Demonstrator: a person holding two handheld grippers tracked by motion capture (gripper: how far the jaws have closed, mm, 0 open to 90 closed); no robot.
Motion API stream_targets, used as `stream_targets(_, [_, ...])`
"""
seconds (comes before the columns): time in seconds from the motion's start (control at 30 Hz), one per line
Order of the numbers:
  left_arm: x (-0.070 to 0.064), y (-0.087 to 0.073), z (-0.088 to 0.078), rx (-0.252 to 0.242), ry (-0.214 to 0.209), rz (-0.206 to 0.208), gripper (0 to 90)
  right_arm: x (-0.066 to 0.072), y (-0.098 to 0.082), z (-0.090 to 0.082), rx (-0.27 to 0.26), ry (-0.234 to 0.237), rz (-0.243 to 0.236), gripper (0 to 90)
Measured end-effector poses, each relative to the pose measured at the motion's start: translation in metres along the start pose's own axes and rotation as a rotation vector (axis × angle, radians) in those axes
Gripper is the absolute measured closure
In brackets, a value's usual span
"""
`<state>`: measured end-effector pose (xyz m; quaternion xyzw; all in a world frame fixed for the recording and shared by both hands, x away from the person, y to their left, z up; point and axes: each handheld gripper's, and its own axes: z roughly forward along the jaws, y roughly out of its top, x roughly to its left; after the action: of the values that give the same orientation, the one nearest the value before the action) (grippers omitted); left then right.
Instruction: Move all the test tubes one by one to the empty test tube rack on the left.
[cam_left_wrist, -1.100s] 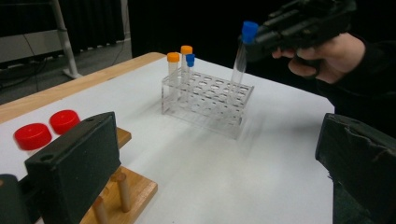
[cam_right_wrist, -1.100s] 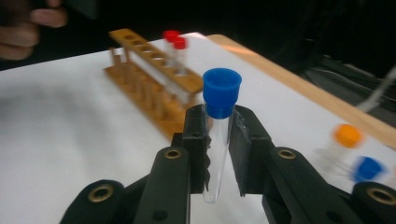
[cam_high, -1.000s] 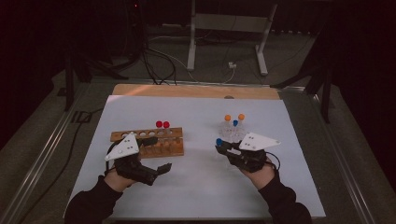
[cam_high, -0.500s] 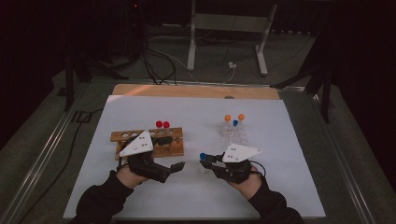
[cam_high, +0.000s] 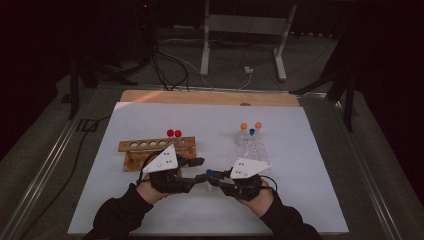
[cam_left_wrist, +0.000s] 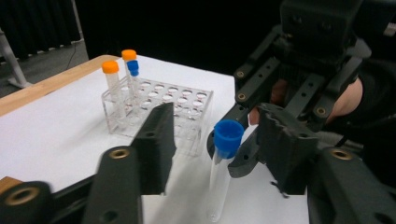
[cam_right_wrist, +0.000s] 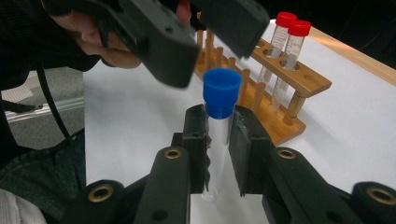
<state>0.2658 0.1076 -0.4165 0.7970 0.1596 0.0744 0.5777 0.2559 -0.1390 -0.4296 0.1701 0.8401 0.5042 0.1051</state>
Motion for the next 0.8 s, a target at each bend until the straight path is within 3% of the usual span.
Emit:
stream_targets(0.23, [-0.004, 0.001, 0.004, 0.006, -0.022, 0.026, 65.2, 0.001, 0.002, 0.002, 0.002, 0.005, -0.001, 76.9])
stream_targets(0.43, [-0.004, 0.002, 0.005, 0.011, -0.01, 0.046, 75.4, 0.002, 0.004, 0.003, 0.0, 0.01, -0.005, 76.9])
stream_targets(0.7, [-0.002, 0.007, 0.002, 0.025, 0.0, 0.054, 77.3, 0.002, 0.006, 0.004, -0.013, 0.004, 0.003, 75.7])
stream_targets(0.8, [0.0, 0.011, -0.003, 0.01, 0.009, 0.052, 77.4, 0.002, 0.007, 0.003, -0.027, -0.001, 0.011, 69.7])
